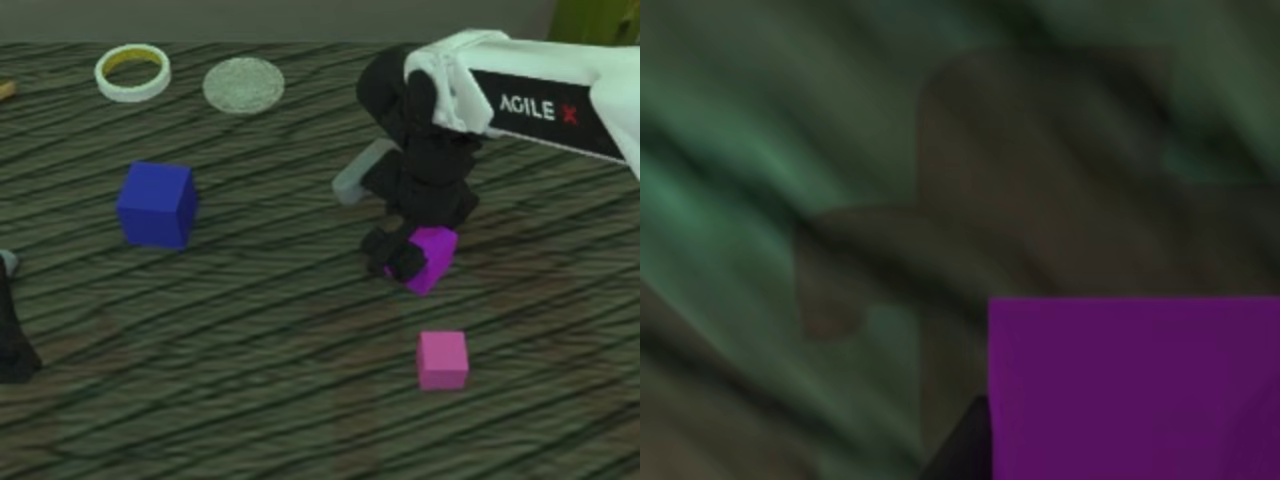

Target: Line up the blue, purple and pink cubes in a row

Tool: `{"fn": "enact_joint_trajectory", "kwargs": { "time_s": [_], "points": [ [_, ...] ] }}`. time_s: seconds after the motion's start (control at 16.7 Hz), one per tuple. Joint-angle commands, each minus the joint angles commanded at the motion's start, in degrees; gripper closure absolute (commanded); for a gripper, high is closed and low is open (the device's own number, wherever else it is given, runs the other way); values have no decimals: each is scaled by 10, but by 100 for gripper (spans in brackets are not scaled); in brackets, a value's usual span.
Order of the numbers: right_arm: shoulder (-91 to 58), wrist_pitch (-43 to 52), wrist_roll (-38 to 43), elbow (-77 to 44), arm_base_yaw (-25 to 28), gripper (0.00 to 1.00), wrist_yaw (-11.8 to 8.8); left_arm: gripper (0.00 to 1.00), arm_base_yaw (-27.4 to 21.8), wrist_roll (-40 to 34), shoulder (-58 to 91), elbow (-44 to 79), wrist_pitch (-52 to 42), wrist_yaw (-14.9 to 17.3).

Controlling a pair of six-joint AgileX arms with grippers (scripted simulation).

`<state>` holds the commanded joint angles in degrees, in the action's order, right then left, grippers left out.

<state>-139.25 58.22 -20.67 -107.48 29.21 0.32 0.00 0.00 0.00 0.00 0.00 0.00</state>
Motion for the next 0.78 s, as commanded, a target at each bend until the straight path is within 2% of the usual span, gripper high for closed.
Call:
{"fn": "enact_joint_trajectory", "kwargs": {
  "time_s": [0.18,0.6,0.78],
  "points": [
    [13,14,4,-10,1,100,-4,0,0,0,0,0,0,0],
    [41,133,2,-99,7,100,-4,0,0,0,0,0,0,0],
    [45,140,2,-106,7,100,-4,0,0,0,0,0,0,0]
  ]
}}
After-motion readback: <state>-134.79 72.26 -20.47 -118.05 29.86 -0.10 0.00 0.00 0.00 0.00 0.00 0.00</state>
